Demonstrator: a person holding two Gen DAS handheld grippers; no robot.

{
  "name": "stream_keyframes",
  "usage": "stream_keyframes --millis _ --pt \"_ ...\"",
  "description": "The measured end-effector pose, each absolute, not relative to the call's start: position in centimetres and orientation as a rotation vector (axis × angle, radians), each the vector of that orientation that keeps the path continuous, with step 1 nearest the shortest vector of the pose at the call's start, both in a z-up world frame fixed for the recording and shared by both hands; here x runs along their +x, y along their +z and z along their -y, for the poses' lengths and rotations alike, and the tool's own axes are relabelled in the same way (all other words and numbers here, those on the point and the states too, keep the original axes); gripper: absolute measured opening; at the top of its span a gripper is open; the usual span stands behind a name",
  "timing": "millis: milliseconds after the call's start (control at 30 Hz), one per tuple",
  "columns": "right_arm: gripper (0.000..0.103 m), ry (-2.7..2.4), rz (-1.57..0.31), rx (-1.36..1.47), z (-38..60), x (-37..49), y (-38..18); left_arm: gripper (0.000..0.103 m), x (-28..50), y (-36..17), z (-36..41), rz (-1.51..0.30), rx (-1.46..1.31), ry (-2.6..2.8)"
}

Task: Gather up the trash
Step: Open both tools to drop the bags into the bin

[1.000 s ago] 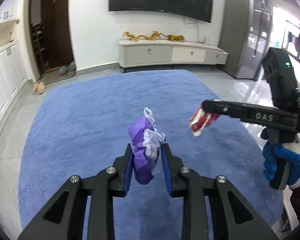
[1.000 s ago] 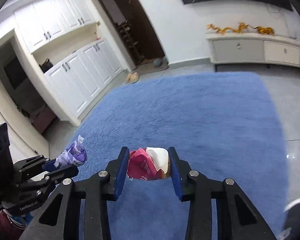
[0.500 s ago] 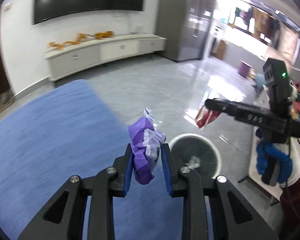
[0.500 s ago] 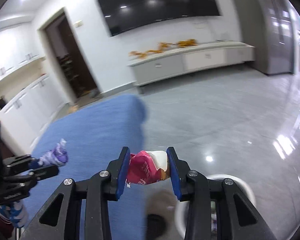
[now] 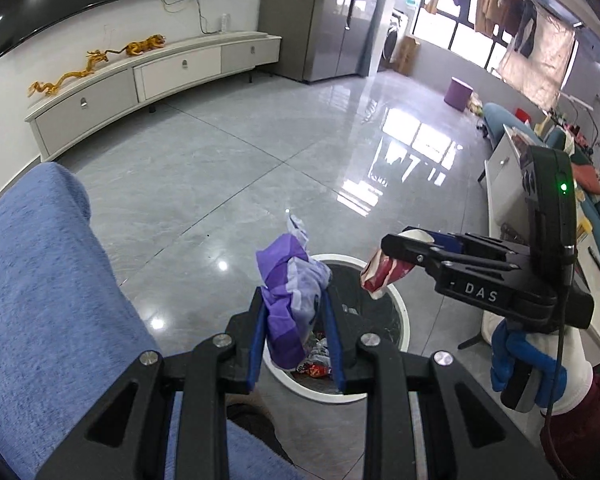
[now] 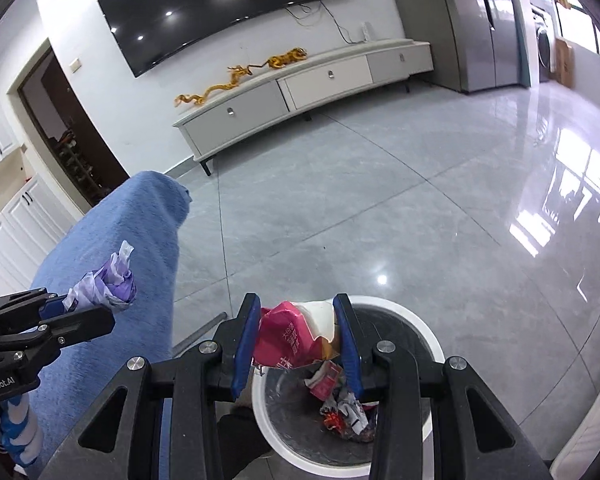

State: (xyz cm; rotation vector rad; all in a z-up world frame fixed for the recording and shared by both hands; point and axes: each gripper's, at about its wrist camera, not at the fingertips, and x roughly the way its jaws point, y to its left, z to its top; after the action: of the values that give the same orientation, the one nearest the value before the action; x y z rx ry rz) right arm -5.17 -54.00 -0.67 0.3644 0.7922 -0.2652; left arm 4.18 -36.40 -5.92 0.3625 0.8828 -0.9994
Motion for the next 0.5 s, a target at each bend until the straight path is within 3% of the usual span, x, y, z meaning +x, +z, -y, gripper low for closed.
stream_keyframes --millis 500 --pt "0.035 -0.283 -0.797 0.385 55.1 -6.0 -1.2 0.025 2.2 -7.6 40.4 -0.837 0.484 -0.977"
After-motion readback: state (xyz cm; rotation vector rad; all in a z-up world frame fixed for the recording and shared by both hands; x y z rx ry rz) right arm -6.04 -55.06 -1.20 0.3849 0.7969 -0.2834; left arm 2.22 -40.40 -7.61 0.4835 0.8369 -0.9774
